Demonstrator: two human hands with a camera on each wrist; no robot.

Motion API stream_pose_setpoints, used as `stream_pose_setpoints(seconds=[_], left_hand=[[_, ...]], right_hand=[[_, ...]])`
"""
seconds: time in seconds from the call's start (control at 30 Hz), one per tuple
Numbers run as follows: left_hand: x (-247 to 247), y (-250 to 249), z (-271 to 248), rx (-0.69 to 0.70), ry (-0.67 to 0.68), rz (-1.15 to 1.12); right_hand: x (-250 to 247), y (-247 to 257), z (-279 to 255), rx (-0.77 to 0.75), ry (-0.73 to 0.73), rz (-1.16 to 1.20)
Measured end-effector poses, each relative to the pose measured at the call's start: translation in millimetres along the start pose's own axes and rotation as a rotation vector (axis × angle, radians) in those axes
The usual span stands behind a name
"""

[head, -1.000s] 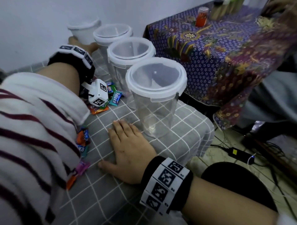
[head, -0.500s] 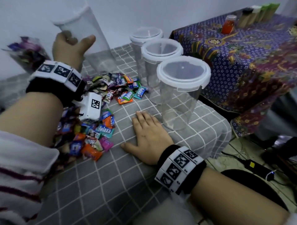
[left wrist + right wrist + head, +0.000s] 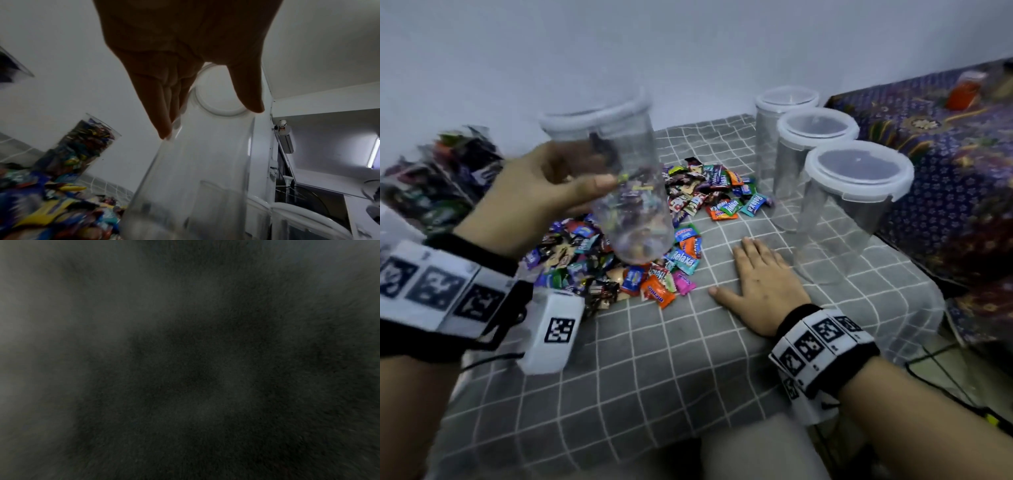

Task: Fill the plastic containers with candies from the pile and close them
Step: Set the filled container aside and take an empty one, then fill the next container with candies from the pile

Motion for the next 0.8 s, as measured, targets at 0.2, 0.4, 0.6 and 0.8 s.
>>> stream_pose_setpoints(seconds=[0.2, 0.4, 0.6, 0.8], left_hand=[[-20, 31, -55, -0.113, -0.022, 0.057], [-13, 51, -79, -0.093, -0.018, 0.02], [-15, 63, -90, -0.077, -0.04, -0.047], [-24, 55, -95, -0.124, 0.004, 0.029]], right_hand=[[2, -1, 1, 0.009, -0.012, -0.007], [2, -1, 1, 0.015, -0.027, -0.018], [3, -1, -2, 0.024, -0.038, -0.034], [1, -1, -1, 0.034, 0.012, 0.018]])
Point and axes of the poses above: each hand's wrist, its own z-axis towards the middle knuckle, its own x-axis out of the palm, y = z × x, the point moved 10 cm from there along z, towards the middle knuckle, and after that the axes turned 9 degrees about -z, right-handed, at the moved point
